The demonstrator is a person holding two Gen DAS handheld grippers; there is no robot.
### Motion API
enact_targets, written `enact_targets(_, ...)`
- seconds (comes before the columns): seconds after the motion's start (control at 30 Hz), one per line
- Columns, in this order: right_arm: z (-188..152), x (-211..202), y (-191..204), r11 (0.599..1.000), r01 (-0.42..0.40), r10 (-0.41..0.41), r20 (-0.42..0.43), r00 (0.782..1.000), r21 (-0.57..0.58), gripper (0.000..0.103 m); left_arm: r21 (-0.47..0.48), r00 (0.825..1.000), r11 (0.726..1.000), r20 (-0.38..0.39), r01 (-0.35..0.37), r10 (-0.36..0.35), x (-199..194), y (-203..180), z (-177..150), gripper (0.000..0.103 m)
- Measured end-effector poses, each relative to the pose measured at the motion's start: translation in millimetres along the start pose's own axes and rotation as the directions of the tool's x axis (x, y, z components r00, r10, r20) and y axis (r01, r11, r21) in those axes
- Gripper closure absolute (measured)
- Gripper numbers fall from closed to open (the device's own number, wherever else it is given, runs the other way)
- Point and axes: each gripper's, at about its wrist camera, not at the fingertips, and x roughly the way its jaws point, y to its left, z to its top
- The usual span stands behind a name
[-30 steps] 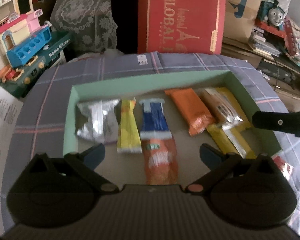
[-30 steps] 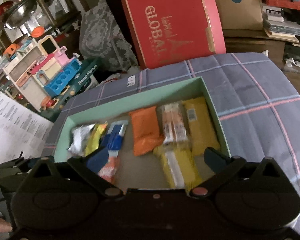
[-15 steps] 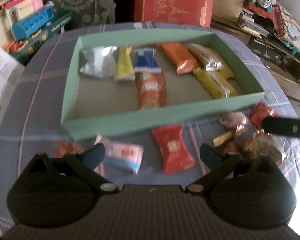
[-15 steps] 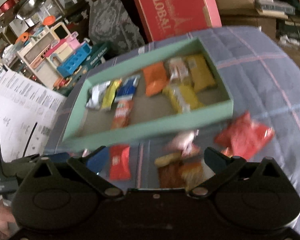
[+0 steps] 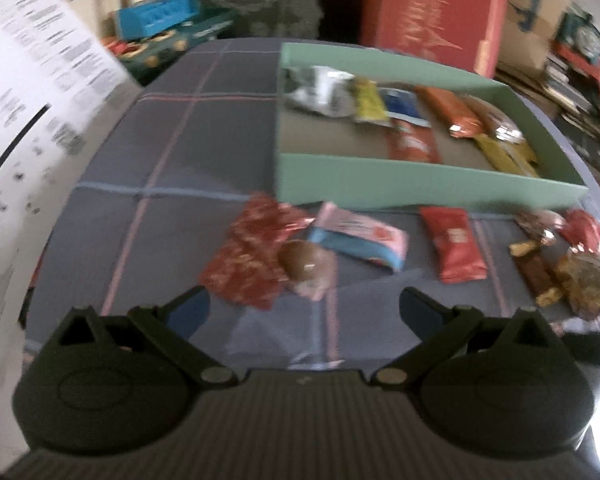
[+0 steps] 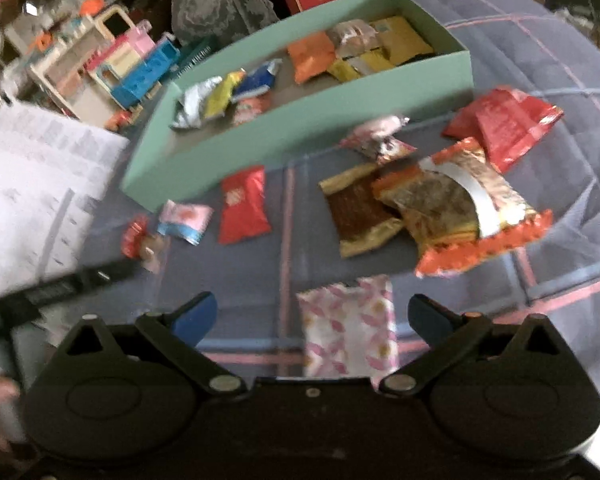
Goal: Organize snacks
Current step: 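Grasp red crinkly wrapper with left gripper while right grasps pink patterned packet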
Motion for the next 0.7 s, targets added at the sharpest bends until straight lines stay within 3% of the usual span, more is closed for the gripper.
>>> enact_targets(0.13,-7.8,5.8,3.9,0.996,0.07,-0.071,-0.022,0.997,-0.057,0.005,-0.047,0.999,0.999,-0.034,-0.018,0.016,9.9,16.2,-3.3,0.0)
enact_targets(0.2,-11.3,9.2,9.0,0.989,0.107,-0.111,-0.034,0.993,-0.097,0.019,-0.057,0.998,0.998,-0.052,-0.027,0.024,16.4,19.4,-4.4,0.0)
enact_targets(0.23,-13.5,10.0,12.0,0.985,0.12,-0.125,-0.035,0.992,-0.12,0.022,-0.058,0.998,0.998,-0.055,-0.033,0.03,18.8,20.7,-4.5,0.0)
enact_targets(0.3,-17.1,10.0,20.1,0.973,0.137,-0.143,-0.024,0.989,-0.185,0.042,-0.057,0.998,0.997,-0.047,-0.046,0.044,21.9,24.1,-1.9,0.0)
enact_targets(0.37,-20.5,10.7,28.5,0.958,0.15,-0.158,-0.014,0.987,-0.243,0.052,-0.045,0.998,0.998,-0.035,-0.054,0.052,25.5,25.9,3.4,0.0)
enact_targets(0.43,-22.1,11.6,34.2,0.953,0.138,-0.147,-0.013,0.989,-0.27,0.054,-0.012,0.998,0.998,-0.03,-0.063,0.063,31.6,29.1,10.5,0.004)
enact_targets(0.57,-20.3,18.0,50.4,0.944,0.114,-0.128,-0.026,0.991,-0.31,0.054,0.012,0.999,0.999,-0.032,-0.042,0.042,43.2,38.4,23.8,0.026)
enact_targets(0.7,-14.8,26.1,63.6,0.936,0.094,-0.114,-0.039,0.993,-0.338,0.054,0.016,0.999,1.0,-0.048,0.004,-0.003,54.5,44.1,32.5,0.03)
